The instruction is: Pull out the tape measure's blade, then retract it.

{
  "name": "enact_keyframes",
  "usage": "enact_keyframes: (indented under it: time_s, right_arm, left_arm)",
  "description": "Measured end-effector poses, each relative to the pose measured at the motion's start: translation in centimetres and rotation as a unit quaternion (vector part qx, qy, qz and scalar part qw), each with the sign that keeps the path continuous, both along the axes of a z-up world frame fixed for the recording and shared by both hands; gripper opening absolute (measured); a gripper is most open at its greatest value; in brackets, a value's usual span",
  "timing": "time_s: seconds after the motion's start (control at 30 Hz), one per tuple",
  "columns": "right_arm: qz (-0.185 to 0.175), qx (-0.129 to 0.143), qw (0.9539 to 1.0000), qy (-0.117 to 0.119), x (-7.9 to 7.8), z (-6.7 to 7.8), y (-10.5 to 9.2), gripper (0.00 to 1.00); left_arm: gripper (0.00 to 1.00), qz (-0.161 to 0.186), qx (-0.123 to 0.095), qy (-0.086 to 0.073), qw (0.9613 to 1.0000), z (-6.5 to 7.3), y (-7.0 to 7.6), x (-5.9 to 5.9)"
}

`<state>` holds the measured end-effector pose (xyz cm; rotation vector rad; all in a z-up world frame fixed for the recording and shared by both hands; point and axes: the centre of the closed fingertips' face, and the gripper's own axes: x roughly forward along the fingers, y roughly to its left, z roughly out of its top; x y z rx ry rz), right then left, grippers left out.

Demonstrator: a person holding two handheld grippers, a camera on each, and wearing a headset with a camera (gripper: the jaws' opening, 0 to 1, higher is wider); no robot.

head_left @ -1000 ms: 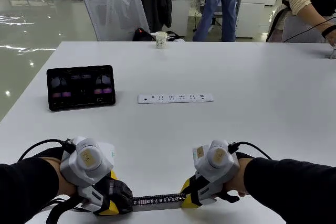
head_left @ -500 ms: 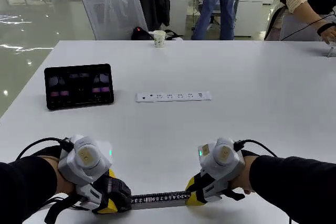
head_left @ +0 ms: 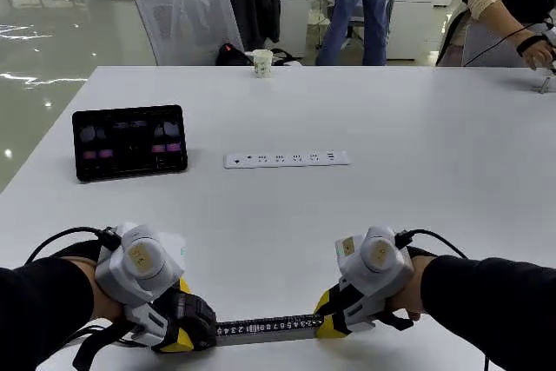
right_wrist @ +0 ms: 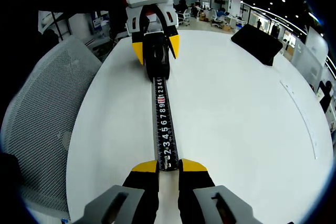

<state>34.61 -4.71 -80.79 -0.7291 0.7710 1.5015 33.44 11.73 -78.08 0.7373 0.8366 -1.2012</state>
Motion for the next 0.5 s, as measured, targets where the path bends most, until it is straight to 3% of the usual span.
enact_keyframes:
  time_s: [0.5]
  right_arm:
    - [-0.008, -0.006, 0.9999, 0.001, 0.2, -0.2, -1.7, 0.1]
  left_arm:
    - [0.33, 0.0, 0.001, -0.001, 1.0, 0.0, 0.1, 0.0]
